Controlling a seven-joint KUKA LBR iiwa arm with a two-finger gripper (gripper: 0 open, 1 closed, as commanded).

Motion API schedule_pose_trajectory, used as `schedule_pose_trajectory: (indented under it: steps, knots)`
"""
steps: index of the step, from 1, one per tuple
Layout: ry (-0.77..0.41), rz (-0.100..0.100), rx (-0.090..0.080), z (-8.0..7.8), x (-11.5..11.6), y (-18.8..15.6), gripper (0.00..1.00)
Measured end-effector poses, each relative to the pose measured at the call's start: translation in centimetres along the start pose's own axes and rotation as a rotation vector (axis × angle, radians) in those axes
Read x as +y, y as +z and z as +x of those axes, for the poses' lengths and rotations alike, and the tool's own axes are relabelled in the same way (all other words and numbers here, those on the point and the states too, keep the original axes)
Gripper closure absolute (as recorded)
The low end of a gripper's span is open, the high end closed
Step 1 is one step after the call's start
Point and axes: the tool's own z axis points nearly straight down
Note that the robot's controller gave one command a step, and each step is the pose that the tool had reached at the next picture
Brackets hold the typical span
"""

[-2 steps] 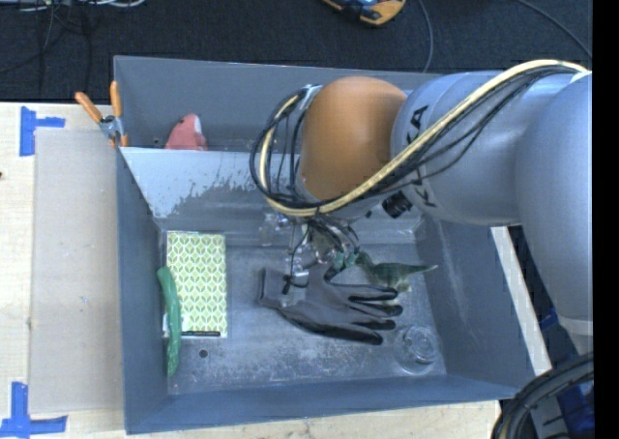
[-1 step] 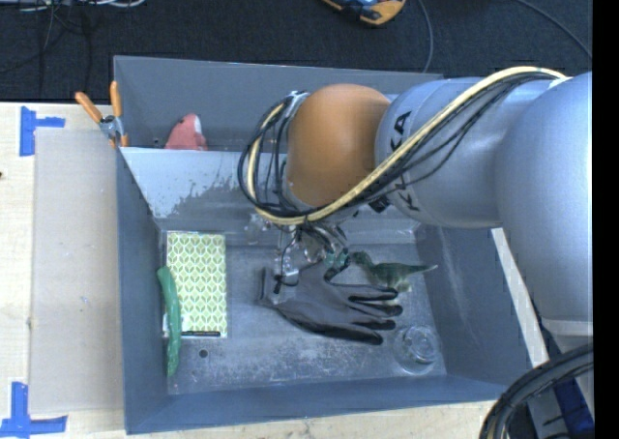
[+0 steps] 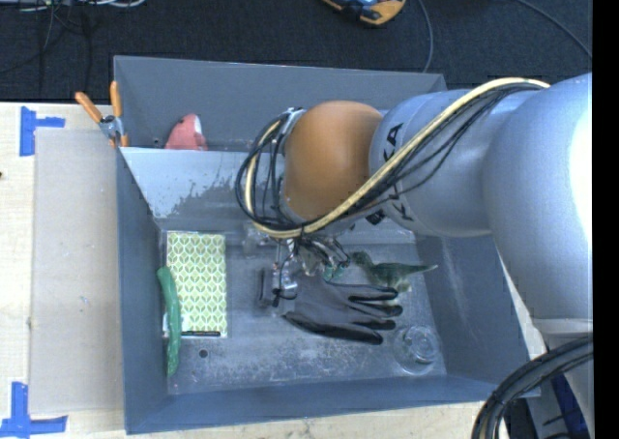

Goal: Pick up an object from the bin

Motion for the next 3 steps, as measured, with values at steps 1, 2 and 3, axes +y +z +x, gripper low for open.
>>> schedule_pose_trajectory:
  steps: [1,2,3]
  knots:
    - [-0.009,0.005,0.013,2.4,-3.5,2.6,0.00]
    - [-0.157,-0.002,-0.002,1.4,-5.8,3.6,1.00]
    - [-0.155,-0.002,-0.002,1.4,-5.8,3.6,1.00]
